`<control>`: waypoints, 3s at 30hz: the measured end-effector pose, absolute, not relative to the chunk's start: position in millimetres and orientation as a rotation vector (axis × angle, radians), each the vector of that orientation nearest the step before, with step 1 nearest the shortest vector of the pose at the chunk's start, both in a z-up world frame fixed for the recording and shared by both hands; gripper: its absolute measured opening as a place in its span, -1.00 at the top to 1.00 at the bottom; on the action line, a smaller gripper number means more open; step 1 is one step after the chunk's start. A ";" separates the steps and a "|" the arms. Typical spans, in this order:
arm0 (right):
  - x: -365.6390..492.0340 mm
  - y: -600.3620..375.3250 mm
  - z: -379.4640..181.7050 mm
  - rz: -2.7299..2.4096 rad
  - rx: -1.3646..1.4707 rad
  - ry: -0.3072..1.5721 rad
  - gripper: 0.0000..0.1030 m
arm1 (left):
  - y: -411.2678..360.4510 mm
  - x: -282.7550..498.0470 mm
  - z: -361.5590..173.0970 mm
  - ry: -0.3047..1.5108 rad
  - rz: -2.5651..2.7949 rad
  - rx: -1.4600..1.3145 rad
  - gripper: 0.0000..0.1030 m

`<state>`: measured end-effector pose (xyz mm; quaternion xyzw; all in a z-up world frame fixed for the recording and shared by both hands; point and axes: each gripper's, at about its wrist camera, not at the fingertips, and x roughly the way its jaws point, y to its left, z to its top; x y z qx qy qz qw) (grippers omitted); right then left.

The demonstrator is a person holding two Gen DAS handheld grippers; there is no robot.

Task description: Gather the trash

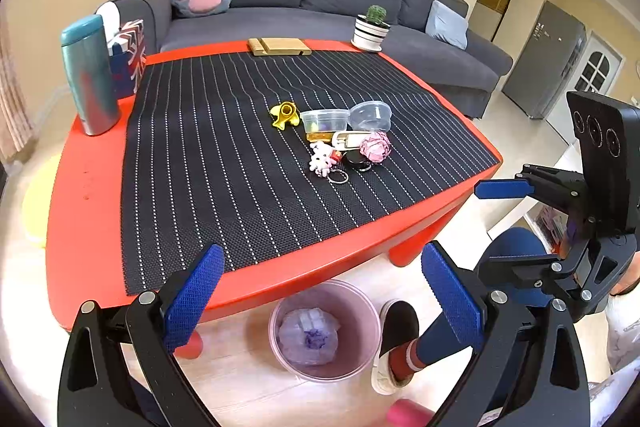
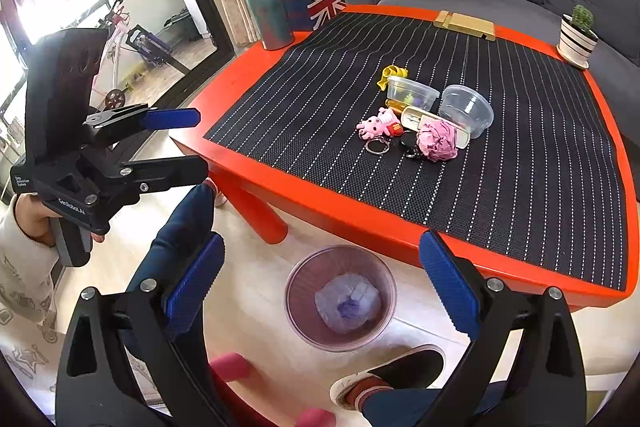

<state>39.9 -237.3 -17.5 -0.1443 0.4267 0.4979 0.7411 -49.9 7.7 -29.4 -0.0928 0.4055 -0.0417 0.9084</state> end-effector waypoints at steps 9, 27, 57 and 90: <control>56.0 -243.1 -14.1 1.061 -0.276 0.930 -0.87 | 5.3 -43.5 -31.2 0.841 -0.093 -0.186 -0.85; 125.0 -214.5 -18.3 0.974 -0.282 0.931 -0.87 | 1.5 -36.4 -34.8 0.845 -0.097 -0.191 -0.85; 167.1 -178.3 -65.2 0.926 -0.342 1.018 0.37 | 10.2 -36.3 -34.4 0.847 -0.100 -0.201 -0.85; 149.9 -247.6 -30.9 0.927 -0.185 0.964 0.40 | -5.5 62.7 -43.5 0.926 -0.203 -0.085 -0.85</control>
